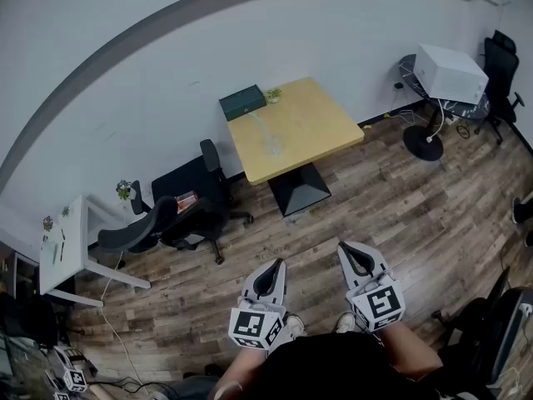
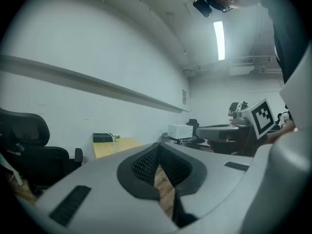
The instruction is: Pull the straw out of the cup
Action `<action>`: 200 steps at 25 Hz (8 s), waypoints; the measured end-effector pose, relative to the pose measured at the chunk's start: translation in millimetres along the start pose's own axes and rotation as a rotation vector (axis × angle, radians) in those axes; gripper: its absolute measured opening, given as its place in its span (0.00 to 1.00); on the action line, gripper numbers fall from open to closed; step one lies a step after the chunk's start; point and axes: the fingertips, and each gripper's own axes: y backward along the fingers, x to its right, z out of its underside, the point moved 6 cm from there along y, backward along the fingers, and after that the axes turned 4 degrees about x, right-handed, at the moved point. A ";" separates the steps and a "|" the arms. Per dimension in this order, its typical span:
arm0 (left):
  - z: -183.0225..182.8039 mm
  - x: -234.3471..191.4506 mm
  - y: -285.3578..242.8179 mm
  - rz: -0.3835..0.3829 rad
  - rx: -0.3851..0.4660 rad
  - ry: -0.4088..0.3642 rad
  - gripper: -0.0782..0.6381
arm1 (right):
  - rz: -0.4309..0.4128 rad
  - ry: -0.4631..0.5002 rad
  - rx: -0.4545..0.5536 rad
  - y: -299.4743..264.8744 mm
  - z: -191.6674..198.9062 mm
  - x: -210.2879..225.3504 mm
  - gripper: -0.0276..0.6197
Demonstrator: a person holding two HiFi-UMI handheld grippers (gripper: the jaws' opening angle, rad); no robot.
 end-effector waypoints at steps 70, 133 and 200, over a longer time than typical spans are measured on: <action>37.6 -189.3 -256.0 -0.154 -0.167 0.084 0.14 | -0.060 -0.188 -0.009 -320.0 36.2 190.7 0.89; 58.8 -403.5 -370.5 -0.355 -0.206 0.163 0.14 | -0.280 -0.056 -0.540 -652.2 166.6 179.0 0.29; -19.5 -362.4 -449.7 -0.132 -0.034 0.069 0.14 | -0.103 -0.075 0.045 -574.4 -36.4 278.2 0.11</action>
